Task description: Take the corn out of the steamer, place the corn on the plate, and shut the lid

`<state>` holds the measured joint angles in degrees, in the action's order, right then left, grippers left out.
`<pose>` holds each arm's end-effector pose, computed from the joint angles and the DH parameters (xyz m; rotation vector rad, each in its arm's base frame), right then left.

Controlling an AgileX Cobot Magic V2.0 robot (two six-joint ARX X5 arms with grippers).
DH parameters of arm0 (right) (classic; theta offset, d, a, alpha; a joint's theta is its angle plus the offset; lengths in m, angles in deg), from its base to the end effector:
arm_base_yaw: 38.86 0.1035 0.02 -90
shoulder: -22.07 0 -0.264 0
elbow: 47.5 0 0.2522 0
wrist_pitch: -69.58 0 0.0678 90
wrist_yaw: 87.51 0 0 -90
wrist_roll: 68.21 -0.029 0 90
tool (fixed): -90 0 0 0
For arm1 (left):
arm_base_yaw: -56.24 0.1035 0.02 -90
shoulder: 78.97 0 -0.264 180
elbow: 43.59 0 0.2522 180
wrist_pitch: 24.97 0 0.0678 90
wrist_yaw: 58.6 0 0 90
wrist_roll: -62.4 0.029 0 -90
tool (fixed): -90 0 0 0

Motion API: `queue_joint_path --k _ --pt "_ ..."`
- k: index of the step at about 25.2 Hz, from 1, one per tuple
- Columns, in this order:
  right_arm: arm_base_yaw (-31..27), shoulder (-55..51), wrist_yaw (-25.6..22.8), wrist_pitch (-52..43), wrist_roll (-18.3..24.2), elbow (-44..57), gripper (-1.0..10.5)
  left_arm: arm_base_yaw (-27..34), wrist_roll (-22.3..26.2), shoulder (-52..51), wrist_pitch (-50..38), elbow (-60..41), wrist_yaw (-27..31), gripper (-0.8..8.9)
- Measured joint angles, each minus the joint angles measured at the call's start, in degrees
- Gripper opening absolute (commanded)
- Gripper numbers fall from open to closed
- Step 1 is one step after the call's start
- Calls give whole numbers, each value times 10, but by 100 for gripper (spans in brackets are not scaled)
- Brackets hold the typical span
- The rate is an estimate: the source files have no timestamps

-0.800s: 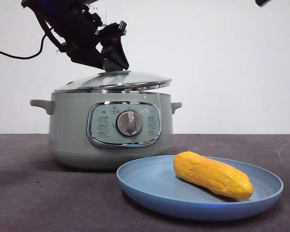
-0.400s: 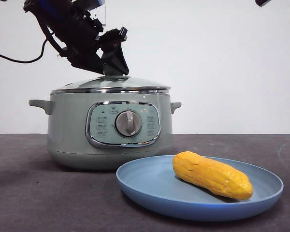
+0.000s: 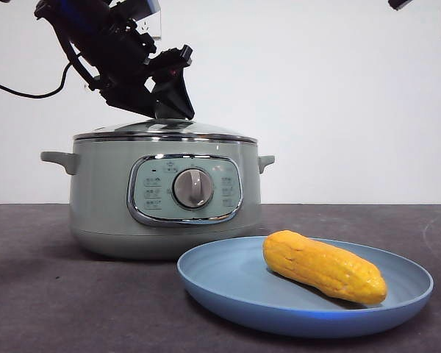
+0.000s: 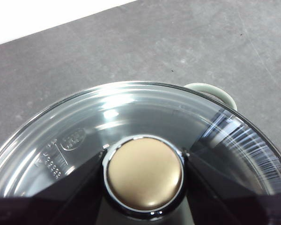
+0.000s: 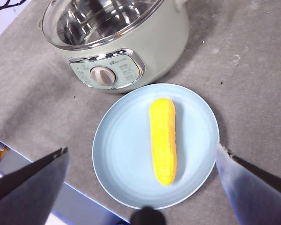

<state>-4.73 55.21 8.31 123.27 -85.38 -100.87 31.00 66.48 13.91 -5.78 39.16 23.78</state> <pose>0.0946 0.0676 0.2817 0.1340 0.6721 0.5831 0.3292 -0.1594 0.2755 0.1472 0.4926 -0.5791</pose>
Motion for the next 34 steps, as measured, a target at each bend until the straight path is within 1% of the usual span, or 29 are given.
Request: queue_joint_path --k 3,4,5,7,8,9,15,19,22,28,32,34 --pt "0 0 0 0 0 0 629 0 0 0 -1 0 0 22" --pt "0 0 0 0 0 0 629 0 0 0 -3 0 0 74" --pt "0 0 0 0 0 0 629 0 0 0 -4 0 0 158" --pt "0 0 0 0 0 0 629 0 0 0 -9 -1 0 409" --pt "0 0 0 0 0 0 629 0 0 0 -11 -1 0 511" --pt "0 0 0 0 0 0 629 0 0 0 -13 -2 0 553" --pt "0 0 0 0 0 0 629 0 0 0 -35 8 0 554" --pt "0 0 0 0 0 0 629 1 0 -2 -1 32 0 554" --pt "0 0 0 0 0 0 629 1 2 -9 40 61 0 554" --pt "0 0 0 1 6 0 629 1 3 -50 188 130 -11 553" --pt "0 0 1 1 14 0 629 1 3 -82 327 184 -43 548" --pt "0 0 2 1 19 0 629 1 3 -97 403 209 -58 507"
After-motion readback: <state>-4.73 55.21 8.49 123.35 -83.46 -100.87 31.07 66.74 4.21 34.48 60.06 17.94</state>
